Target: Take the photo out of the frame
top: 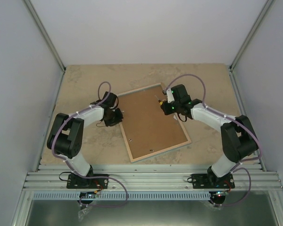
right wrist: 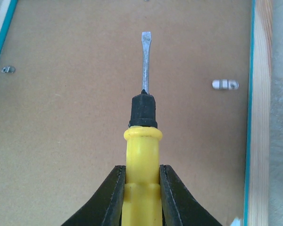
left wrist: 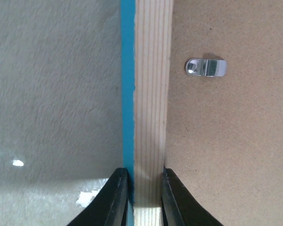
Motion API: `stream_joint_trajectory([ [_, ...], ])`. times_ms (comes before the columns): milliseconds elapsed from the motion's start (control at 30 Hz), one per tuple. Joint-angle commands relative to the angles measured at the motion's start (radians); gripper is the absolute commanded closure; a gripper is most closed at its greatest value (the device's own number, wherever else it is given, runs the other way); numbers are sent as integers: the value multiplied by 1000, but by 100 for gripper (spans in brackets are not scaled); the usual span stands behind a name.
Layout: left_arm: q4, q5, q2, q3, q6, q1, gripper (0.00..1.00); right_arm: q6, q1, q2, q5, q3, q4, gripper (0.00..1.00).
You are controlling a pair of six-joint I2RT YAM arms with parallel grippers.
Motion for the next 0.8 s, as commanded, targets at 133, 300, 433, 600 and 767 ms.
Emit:
stream_joint_trajectory([
  [133, 211, 103, -119, -110, -262, 2, 91, 26, -28, -52, 24, -54, 74, 100],
  [300, 245, 120, -158, -186, -322, -16, 81, 22, -45, -51, 10, -71, 90, 100],
  [433, 153, 76, -177, -148, -260, -19, 68, 15, -52, -50, -11, -73, 106, 100],
  [600, 2, -92, -191, -14, -91, -18, 48, 2, -59, -61, -19, -79, 115, 100],
  [767, -86, -173, -55, 202, 184, -16, 35, -3, -63, -84, -35, -108, 135, 100],
])
